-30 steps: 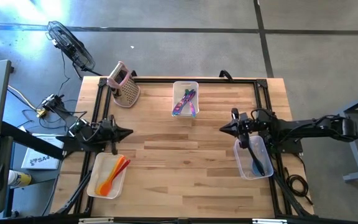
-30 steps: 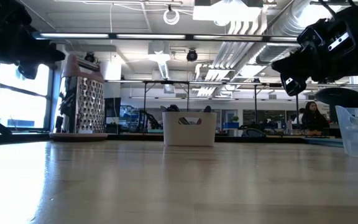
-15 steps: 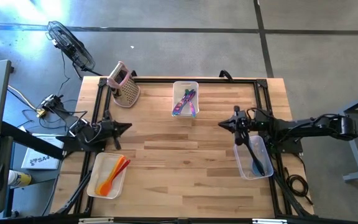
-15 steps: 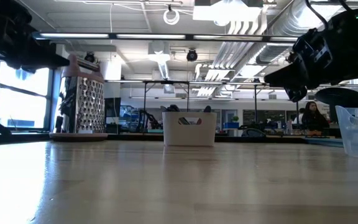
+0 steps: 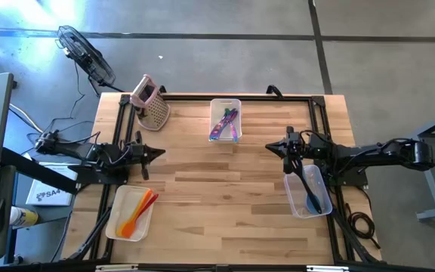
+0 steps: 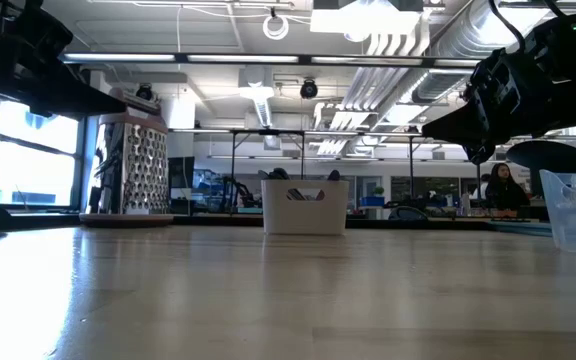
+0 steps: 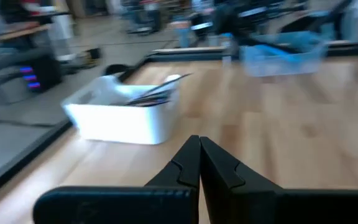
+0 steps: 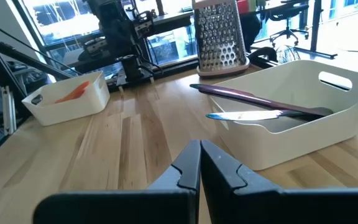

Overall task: Pick & Place Kitchen Items
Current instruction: Return to Home Position

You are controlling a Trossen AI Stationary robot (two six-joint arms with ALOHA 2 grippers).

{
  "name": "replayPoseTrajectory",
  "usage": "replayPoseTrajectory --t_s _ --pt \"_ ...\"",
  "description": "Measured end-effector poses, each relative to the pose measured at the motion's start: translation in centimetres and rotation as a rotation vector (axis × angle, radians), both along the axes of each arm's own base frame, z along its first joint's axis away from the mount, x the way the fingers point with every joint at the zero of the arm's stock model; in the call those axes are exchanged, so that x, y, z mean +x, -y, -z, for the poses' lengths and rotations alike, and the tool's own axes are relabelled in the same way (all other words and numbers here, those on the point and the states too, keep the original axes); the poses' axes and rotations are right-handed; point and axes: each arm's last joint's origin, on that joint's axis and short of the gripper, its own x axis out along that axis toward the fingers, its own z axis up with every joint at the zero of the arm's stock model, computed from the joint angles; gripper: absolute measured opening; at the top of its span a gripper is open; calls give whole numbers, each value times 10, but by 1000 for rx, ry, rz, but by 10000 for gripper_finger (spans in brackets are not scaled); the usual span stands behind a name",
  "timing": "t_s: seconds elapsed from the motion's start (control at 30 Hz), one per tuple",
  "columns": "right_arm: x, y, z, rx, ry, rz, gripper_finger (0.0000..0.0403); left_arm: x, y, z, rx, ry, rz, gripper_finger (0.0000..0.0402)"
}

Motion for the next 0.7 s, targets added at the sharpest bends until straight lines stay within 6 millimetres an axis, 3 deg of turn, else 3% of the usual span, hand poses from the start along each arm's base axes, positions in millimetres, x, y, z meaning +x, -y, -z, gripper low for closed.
replayPoseTrajectory --t_s 0.17,0.5,0.7 --pt "0 0 0 0 0 0 4 2 -1 1 -36 -16 149 0" --pt "0 0 0 0 -1 0 4 2 -2 3 -116 -18 138 0" --pt "0 0 0 0 -1 0 4 2 -2 3 -250 11 129 0"
